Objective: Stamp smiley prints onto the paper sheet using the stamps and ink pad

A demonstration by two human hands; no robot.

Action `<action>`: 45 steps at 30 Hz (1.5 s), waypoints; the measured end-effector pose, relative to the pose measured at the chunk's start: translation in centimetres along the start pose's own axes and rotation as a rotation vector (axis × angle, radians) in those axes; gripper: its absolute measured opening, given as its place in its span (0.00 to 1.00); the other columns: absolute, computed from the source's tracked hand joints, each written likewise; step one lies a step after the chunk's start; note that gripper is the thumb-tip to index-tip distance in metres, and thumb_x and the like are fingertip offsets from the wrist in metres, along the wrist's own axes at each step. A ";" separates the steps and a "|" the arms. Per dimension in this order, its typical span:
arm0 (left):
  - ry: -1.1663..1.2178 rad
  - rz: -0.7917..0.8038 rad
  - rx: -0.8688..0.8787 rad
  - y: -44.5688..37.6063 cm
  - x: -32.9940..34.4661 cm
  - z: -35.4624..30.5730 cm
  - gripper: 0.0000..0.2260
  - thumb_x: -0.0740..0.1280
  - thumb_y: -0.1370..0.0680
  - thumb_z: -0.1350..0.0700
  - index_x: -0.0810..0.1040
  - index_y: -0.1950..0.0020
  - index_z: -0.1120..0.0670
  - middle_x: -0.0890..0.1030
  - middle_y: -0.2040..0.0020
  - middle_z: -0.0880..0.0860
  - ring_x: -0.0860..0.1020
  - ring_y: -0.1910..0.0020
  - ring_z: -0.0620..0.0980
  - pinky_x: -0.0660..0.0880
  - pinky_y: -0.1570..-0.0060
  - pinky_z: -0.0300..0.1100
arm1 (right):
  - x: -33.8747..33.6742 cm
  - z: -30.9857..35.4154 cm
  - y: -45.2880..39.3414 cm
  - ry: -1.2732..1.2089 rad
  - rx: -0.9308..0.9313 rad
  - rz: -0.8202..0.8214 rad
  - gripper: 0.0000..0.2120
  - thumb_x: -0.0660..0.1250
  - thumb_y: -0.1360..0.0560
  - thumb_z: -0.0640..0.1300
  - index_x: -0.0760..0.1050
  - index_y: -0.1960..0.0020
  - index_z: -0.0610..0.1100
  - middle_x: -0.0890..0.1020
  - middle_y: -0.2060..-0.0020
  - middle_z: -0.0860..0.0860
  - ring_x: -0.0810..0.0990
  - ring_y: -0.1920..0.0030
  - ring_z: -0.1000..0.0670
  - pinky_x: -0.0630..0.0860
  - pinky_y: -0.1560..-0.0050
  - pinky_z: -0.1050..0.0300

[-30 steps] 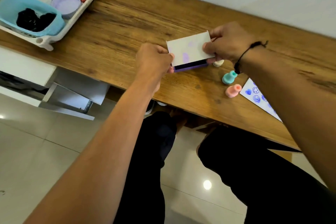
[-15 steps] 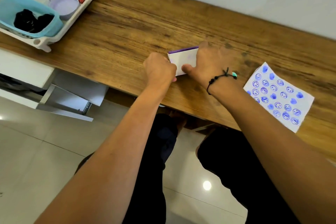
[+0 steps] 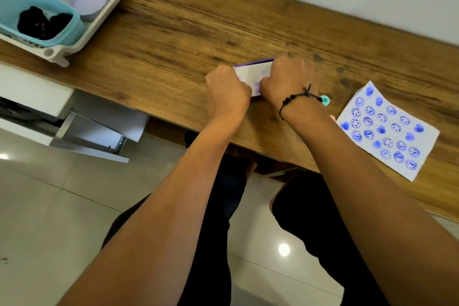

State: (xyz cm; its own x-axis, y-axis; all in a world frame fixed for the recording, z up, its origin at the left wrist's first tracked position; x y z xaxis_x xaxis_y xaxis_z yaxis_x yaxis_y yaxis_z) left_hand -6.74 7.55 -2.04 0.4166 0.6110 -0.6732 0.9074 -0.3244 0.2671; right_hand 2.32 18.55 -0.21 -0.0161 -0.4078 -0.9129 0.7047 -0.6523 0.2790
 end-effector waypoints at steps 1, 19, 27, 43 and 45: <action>-0.007 -0.006 0.003 0.1 0.0 -0.1 0.13 0.66 0.26 0.59 0.80 0.43 0.60 0.83 0.47 0.58 0.83 0.52 0.56 0.80 0.53 0.47 | 0.3 0.2 -0.9 -0.017 0.000 -0.024 0.10 0.57 0.25 0.39 0.74 0.49 0.35 0.78 0.50 0.33 0.76 0.52 0.41 0.67 0.67 0.53; -0.065 -0.019 0.009 -0.4 0.4 -0.3 0.13 0.66 0.26 0.59 0.79 0.43 0.61 0.81 0.45 0.58 0.80 0.46 0.55 0.64 0.74 0.34 | -1.4 1.1 -2.1 0.038 -0.050 -0.171 0.15 0.62 0.28 0.41 0.71 0.43 0.36 0.77 0.44 0.37 0.74 0.43 0.37 0.63 0.57 0.55; -0.077 -0.052 0.047 -0.5 0.4 -0.6 0.14 0.66 0.26 0.59 0.78 0.40 0.59 0.80 0.42 0.57 0.79 0.44 0.54 0.66 0.66 0.37 | -0.1 0.1 -3.1 0.039 -0.065 -0.082 0.19 0.66 0.28 0.44 0.70 0.40 0.39 0.74 0.42 0.38 0.75 0.44 0.37 0.70 0.55 0.53; -0.093 -0.056 0.057 -0.6 0.3 -0.8 0.16 0.67 0.27 0.58 0.77 0.40 0.58 0.79 0.42 0.56 0.78 0.43 0.53 0.65 0.68 0.35 | 0.8 4.4 -5.2 0.582 -0.442 0.166 0.33 0.75 0.37 0.46 0.66 0.37 0.41 0.72 0.42 0.41 0.74 0.43 0.39 0.74 0.51 0.49; -0.093 -0.041 0.047 -0.5 0.3 -1.0 0.15 0.66 0.27 0.58 0.77 0.41 0.59 0.80 0.42 0.57 0.78 0.44 0.54 0.65 0.68 0.35 | 1.0 4.0 -4.9 0.559 -0.409 0.208 0.38 0.76 0.38 0.46 0.62 0.34 0.43 0.69 0.39 0.41 0.73 0.42 0.38 0.75 0.48 0.46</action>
State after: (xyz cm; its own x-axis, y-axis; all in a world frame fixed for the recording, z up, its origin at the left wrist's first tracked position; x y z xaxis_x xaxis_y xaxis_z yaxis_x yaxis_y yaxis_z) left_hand -7.02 8.61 -1.70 0.3703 0.5557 -0.7443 0.9191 -0.3352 0.2070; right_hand -4.00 18.76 -1.30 0.4352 -0.0379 -0.8996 0.8648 -0.2606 0.4293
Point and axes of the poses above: each hand's wrist, its own y-axis away from the middle knuckle, its own x-axis out of the palm, z = x × y, the point moved 10 cm from there along -y, towards the middle knuckle
